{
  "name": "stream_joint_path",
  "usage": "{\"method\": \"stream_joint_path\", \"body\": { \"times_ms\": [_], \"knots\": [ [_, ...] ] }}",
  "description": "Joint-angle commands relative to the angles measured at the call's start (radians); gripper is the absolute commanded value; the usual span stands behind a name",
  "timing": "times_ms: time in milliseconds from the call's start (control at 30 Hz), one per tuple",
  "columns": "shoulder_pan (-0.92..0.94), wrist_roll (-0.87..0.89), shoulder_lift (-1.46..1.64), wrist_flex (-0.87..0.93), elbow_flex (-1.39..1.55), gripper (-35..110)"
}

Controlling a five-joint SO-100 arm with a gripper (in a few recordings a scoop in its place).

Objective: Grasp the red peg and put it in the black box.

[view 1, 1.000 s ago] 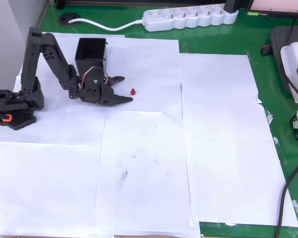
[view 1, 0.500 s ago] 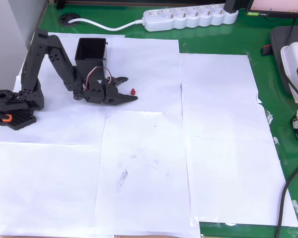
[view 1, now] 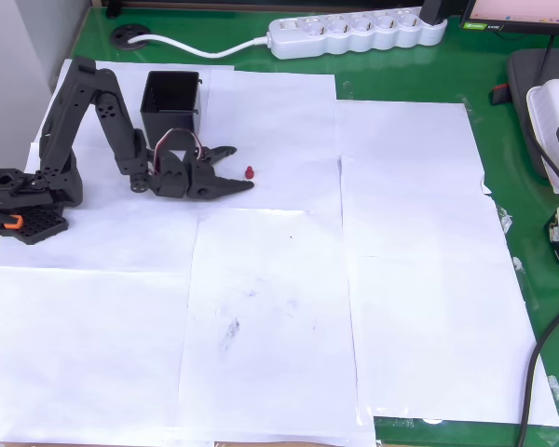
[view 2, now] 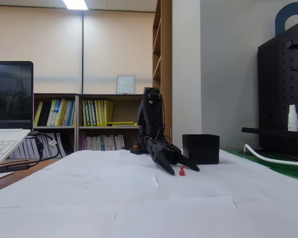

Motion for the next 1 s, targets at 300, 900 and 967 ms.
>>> {"method": "stream_joint_path", "body": {
  "times_ms": [300,900,967],
  "knots": [
    [-0.025,-0.025,0.141,-0.173,0.023,39],
    [-0.025,-0.023,0.282,-0.311,0.104,39],
    [-0.025,-0.026,0.284,-0.311,0.104,39]
  ]
}}
